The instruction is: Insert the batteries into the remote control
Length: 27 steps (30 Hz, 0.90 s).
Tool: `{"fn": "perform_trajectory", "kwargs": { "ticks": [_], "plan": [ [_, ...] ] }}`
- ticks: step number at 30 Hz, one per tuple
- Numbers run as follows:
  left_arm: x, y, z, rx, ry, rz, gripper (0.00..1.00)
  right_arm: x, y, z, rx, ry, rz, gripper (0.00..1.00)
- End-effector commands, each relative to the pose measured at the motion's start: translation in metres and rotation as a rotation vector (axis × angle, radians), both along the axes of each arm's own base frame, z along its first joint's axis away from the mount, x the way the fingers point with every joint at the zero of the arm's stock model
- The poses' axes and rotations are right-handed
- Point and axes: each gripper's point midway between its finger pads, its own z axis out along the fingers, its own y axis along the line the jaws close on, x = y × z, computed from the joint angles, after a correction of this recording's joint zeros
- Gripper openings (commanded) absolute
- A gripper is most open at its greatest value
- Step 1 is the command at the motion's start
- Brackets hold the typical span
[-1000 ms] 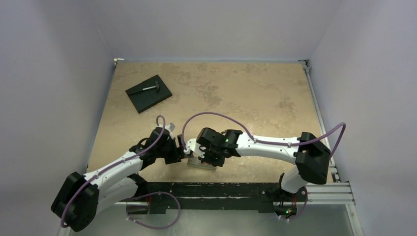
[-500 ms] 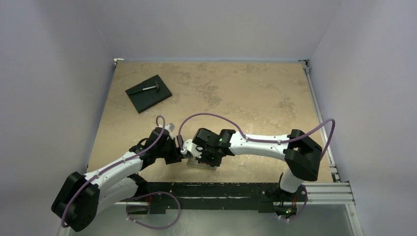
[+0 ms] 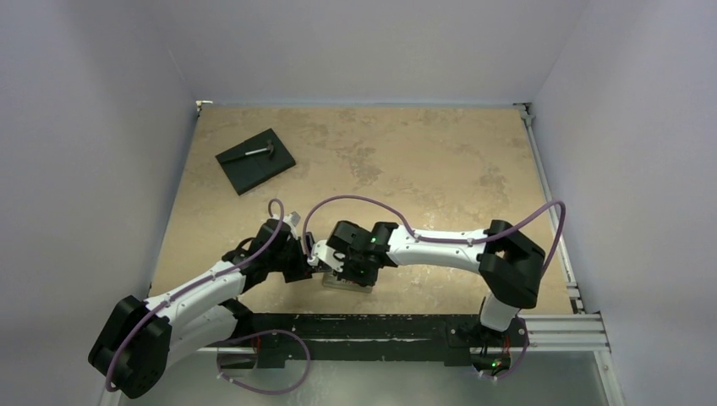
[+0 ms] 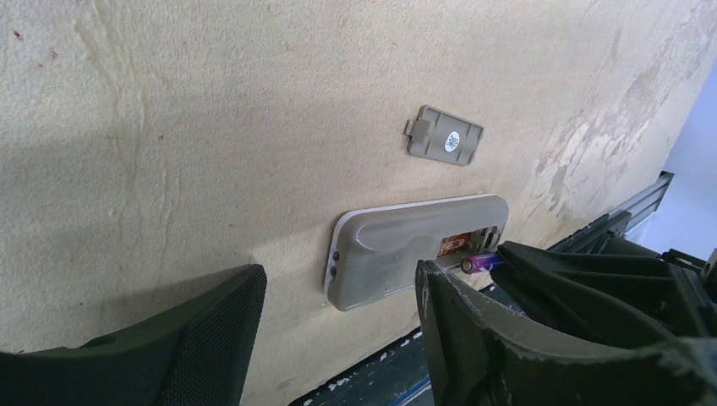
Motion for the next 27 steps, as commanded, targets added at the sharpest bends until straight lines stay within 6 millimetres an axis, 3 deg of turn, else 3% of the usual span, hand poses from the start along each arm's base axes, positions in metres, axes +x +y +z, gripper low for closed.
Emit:
{"fn": "perform_trajectory", "kwargs": {
  "ticks": [1,27],
  "plan": [
    [-0.005,0.007,-0.01,0.026,0.021,0.007,0.65,0.002,0.018,0.013,0.054,-0.009,0.033,0.11],
    [-0.003,0.007,-0.012,0.031,0.025,0.003,0.65,-0.001,0.02,0.001,0.027,0.021,0.04,0.2]
  ]
}}
